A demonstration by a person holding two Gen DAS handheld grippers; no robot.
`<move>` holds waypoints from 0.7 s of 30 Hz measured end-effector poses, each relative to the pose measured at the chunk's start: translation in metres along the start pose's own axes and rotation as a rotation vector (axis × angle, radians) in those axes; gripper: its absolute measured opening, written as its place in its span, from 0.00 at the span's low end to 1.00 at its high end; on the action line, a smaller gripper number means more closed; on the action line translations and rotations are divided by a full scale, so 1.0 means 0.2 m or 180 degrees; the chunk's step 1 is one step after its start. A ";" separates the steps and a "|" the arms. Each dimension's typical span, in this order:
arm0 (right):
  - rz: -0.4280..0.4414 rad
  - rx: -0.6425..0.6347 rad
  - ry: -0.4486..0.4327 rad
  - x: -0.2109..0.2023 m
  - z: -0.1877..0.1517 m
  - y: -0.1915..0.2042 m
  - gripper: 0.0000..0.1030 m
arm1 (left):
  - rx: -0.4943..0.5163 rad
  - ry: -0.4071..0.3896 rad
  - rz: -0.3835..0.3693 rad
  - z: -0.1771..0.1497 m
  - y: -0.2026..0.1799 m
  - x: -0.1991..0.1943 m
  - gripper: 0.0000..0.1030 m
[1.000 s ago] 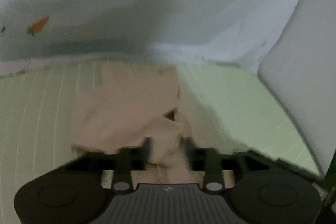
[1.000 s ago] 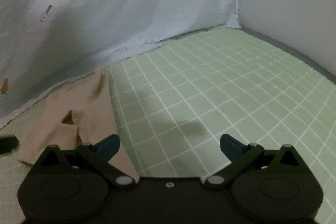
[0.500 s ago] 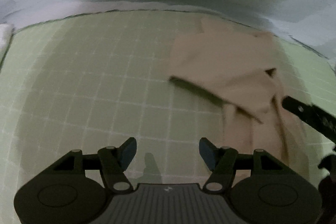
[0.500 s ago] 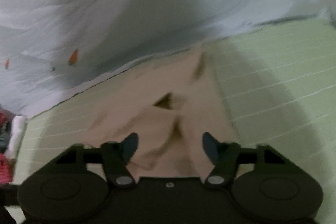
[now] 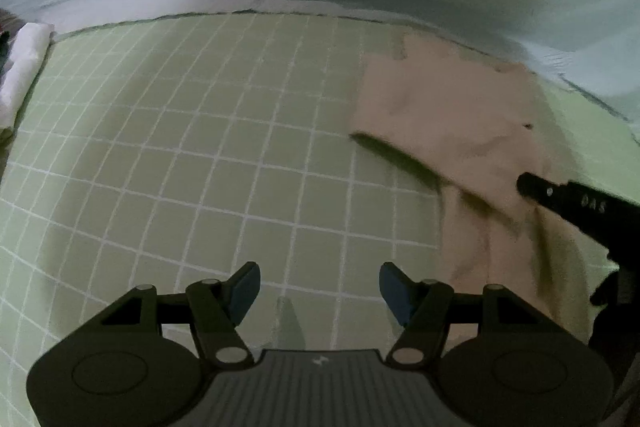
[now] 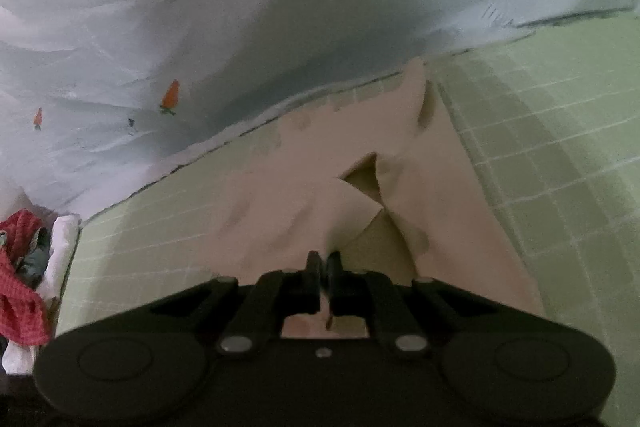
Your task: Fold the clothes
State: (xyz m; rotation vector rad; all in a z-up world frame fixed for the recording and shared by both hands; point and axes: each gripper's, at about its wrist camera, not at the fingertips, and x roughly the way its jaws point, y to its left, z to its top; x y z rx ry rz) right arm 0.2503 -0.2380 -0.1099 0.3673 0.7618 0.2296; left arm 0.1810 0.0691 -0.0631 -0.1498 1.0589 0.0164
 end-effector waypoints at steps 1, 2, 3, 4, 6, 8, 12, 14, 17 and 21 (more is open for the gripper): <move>-0.0014 0.0018 -0.0027 -0.04 -0.02 0.00 0.03 | 0.0036 -0.0035 -0.0028 -0.01 -0.01 -0.02 0.65; -0.0029 0.0036 -0.0053 -0.08 -0.04 0.01 0.03 | 0.0073 -0.0066 -0.0057 -0.02 -0.01 -0.05 0.65; -0.0049 0.0051 -0.0079 -0.12 -0.07 0.01 0.03 | 0.0104 -0.0093 -0.0086 -0.03 -0.02 -0.07 0.65; -0.0070 0.0053 -0.0095 -0.16 -0.09 0.00 0.03 | 0.0134 -0.0117 -0.0117 -0.04 -0.03 -0.09 0.65; -0.0124 0.0054 -0.0139 -0.23 -0.13 0.00 0.03 | 0.0206 -0.0151 -0.0180 -0.06 -0.05 -0.12 0.65; -0.0194 0.0076 -0.0207 -0.31 -0.18 0.01 0.03 | 0.0293 -0.0170 -0.0226 -0.10 -0.07 -0.16 0.65; -0.0327 0.0115 -0.0304 -0.45 -0.26 0.02 0.03 | 0.0409 -0.0146 -0.0308 -0.20 -0.08 -0.22 0.65; -0.0366 0.0097 -0.0326 -0.51 -0.31 0.02 0.03 | 0.0448 -0.0114 -0.0352 -0.26 -0.08 -0.25 0.65; -0.0436 0.0053 -0.0346 -0.59 -0.37 0.04 0.03 | 0.0475 -0.0029 -0.0389 -0.32 -0.09 -0.26 0.65; -0.0543 -0.0020 -0.0373 -0.71 -0.44 0.06 0.03 | 0.0516 -0.0014 -0.0470 -0.40 -0.10 -0.30 0.65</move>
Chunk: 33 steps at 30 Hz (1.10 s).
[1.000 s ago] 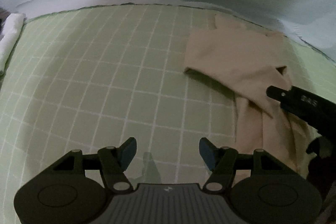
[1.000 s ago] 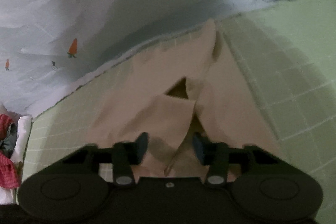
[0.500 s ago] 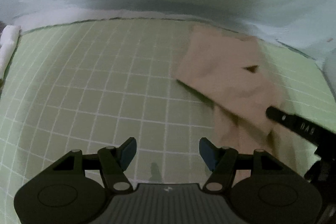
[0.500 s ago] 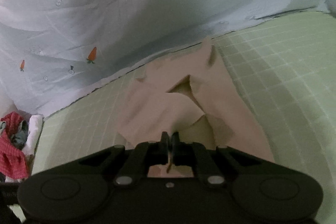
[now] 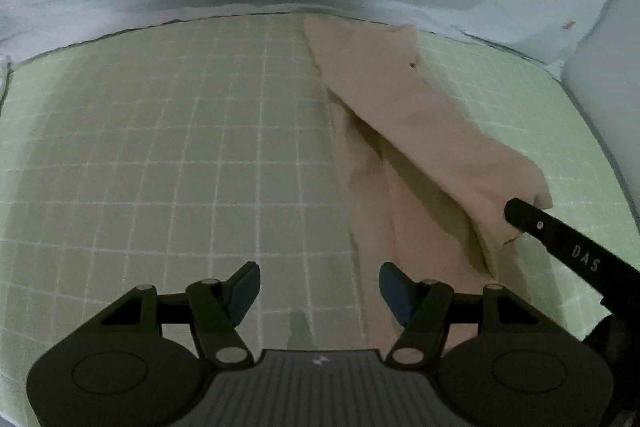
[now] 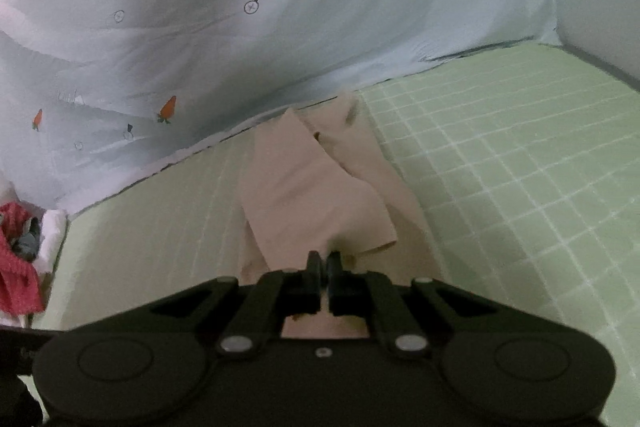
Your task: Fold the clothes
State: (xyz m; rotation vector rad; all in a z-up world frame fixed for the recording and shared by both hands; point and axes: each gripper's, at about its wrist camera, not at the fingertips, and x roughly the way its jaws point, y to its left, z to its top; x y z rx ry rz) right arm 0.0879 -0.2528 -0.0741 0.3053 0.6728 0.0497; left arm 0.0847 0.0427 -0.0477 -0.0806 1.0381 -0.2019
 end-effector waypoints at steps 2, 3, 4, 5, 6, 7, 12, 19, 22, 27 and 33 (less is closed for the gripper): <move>-0.0044 -0.0026 0.0007 -0.05 -0.03 0.00 0.03 | 0.0025 0.0045 -0.0032 -0.04 -0.02 0.00 0.65; -0.0061 -0.0032 0.0016 -0.06 -0.05 -0.01 0.03 | 0.0037 0.0070 -0.0043 -0.05 -0.03 0.01 0.65; -0.0079 -0.0038 0.0025 -0.08 -0.07 -0.01 0.03 | 0.0051 0.0093 -0.0054 -0.06 -0.03 0.01 0.65; -0.0109 -0.0066 0.0032 -0.10 -0.09 -0.01 0.03 | 0.0066 0.0115 -0.0064 -0.07 -0.04 0.02 0.65; -0.0127 -0.0083 0.0035 -0.11 -0.11 -0.01 0.03 | 0.0079 0.0125 -0.0075 -0.09 -0.04 0.02 0.65; -0.0145 -0.0100 0.0038 -0.13 -0.12 -0.01 0.03 | 0.0092 0.0133 -0.0086 -0.10 -0.05 0.02 0.65; -0.0177 0.0022 0.0129 -0.15 -0.18 -0.04 0.03 | 0.0142 0.0196 -0.0095 -0.13 -0.05 0.03 0.65; -0.0218 0.0161 0.0321 -0.13 -0.26 -0.09 0.03 | 0.0158 0.0295 -0.0061 -0.17 -0.06 0.07 0.65; -0.0210 0.0176 0.0364 -0.11 -0.26 -0.10 0.03 | 0.0151 0.0322 -0.0045 -0.18 -0.07 0.09 0.65; -0.0218 0.0113 0.0462 -0.09 -0.27 -0.11 0.04 | 0.0137 0.0364 -0.0014 -0.19 -0.10 0.12 0.65; -0.0216 -0.0055 0.0490 -0.11 -0.21 -0.12 0.22 | 0.0110 0.0401 0.0048 -0.13 -0.19 0.19 0.66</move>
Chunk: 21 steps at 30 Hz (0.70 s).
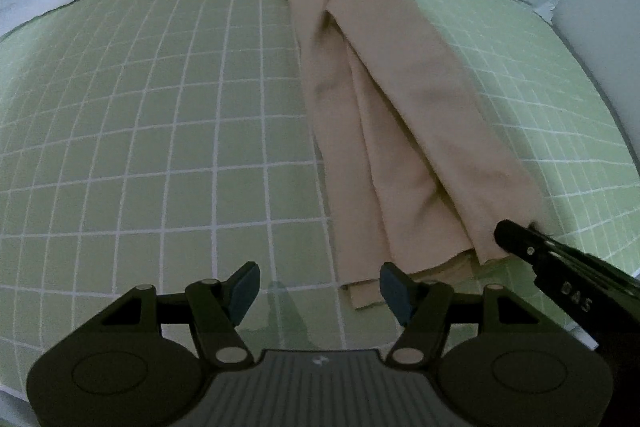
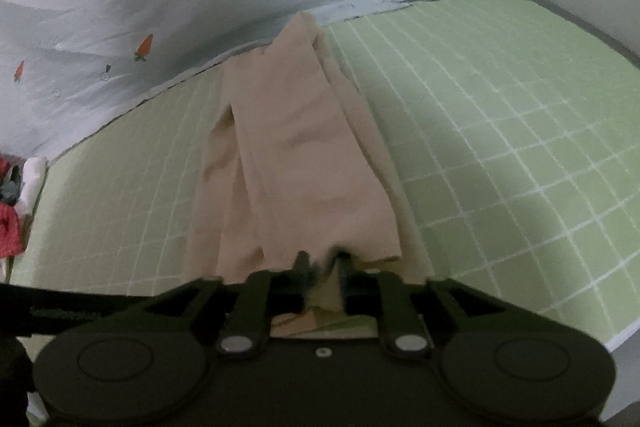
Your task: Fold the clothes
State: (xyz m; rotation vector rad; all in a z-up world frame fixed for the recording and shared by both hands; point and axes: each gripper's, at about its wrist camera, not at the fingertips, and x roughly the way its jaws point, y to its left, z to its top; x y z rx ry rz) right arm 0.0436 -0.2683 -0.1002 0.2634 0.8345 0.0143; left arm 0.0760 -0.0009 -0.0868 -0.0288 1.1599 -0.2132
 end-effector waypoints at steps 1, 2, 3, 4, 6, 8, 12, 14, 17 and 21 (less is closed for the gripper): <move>-0.0022 -0.0046 0.0002 -0.01 0.01 0.00 0.27 | -0.0009 -0.0005 0.0006 0.01 -0.02 0.01 0.66; -0.0043 -0.0092 0.0003 -0.02 0.02 0.00 0.29 | -0.0019 -0.0011 0.0011 0.03 -0.04 0.02 0.66; -0.0037 -0.0133 -0.0017 -0.04 0.03 0.00 0.29 | -0.0029 -0.0017 0.0016 0.04 -0.06 0.04 0.66; -0.0031 -0.0173 -0.0037 -0.05 0.03 0.00 0.29 | -0.0040 -0.0020 0.0026 0.05 -0.07 0.04 0.66; -0.0032 -0.0250 -0.0096 -0.09 0.05 -0.01 0.34 | -0.0064 -0.0019 0.0048 0.07 -0.10 0.07 0.67; -0.0082 -0.0306 -0.0207 -0.12 0.06 -0.02 0.43 | -0.0091 0.0001 0.0068 0.09 -0.14 0.10 0.71; -0.0149 -0.0165 -0.0204 -0.08 0.08 -0.11 0.54 | -0.0150 0.0079 0.0089 0.11 -0.20 0.18 0.71; -0.0160 -0.0055 -0.0100 -0.03 0.08 -0.16 0.59 | -0.0157 0.0119 0.0092 0.10 -0.25 0.22 0.71; -0.0118 -0.0011 0.0111 0.04 0.05 -0.20 0.62 | -0.0147 0.0175 0.0134 0.10 -0.30 0.28 0.72; -0.0046 -0.0001 0.0303 0.11 0.02 -0.22 0.63 | -0.0158 0.0221 0.0198 0.08 -0.36 0.36 0.72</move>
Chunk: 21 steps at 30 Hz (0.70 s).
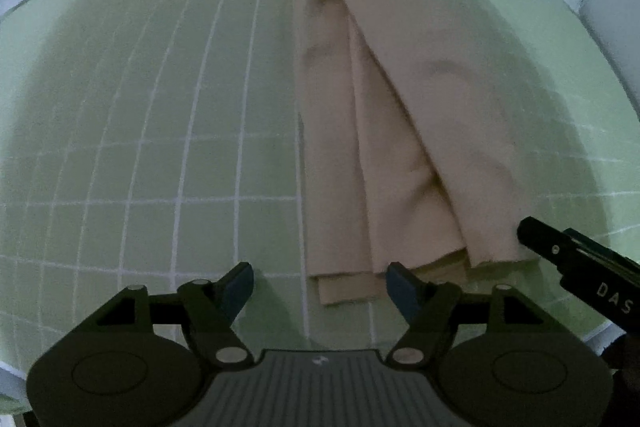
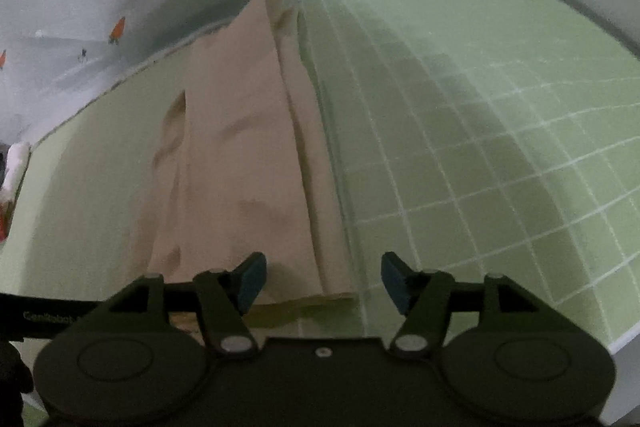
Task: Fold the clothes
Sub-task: 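Grasp the strip's end with the left gripper while the right gripper grasps beside it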
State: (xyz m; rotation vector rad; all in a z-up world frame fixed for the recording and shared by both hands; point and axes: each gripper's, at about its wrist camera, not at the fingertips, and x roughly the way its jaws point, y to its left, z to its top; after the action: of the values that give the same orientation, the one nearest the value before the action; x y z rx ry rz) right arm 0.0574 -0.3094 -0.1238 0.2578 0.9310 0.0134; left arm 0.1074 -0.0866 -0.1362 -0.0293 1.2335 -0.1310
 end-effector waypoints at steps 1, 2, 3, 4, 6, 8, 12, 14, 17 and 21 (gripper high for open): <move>0.0010 -0.0017 0.0025 0.01 0.00 0.00 0.64 | 0.0006 -0.0012 0.0016 0.00 -0.02 0.01 0.73; 0.0020 -0.0033 0.0050 0.03 0.00 0.00 0.64 | 0.0013 -0.0027 0.0032 0.00 -0.03 0.03 0.73; 0.0033 -0.0053 0.0057 0.03 0.00 -0.01 0.64 | 0.0011 -0.0038 0.0045 0.00 -0.05 0.04 0.74; 0.0043 -0.0081 0.0072 0.04 0.00 0.00 0.63 | 0.0009 -0.0045 0.0060 0.00 -0.07 0.06 0.74; 0.0075 -0.0176 0.0086 0.05 0.01 0.01 0.62 | 0.0005 -0.0060 0.0090 0.00 -0.12 0.09 0.74; 0.0107 -0.0280 0.0080 0.05 0.01 0.02 0.56 | 0.0008 -0.0094 0.0093 -0.01 -0.17 0.13 0.72; 0.0226 -0.0433 0.0103 0.04 0.00 0.04 0.39 | 0.0166 -0.0182 0.0043 -0.10 -0.15 0.11 0.48; 0.0310 -0.0459 0.0129 0.04 0.01 0.03 0.20 | 0.0218 -0.0212 -0.0005 -0.11 -0.18 0.12 0.26; 0.0361 -0.0450 0.0130 0.01 0.00 0.03 0.14 | 0.0187 -0.0184 -0.0159 -0.12 -0.22 0.14 0.07; 0.0379 -0.0396 0.0146 -0.05 -0.02 0.02 0.13 | 0.0110 -0.0134 -0.0323 -0.15 -0.21 0.15 0.06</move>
State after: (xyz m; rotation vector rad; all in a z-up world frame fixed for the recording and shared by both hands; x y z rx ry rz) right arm 0.0487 -0.3065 -0.1175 0.1979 0.9555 0.1868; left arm 0.0850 -0.1297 -0.1700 -0.0644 1.1876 -0.2390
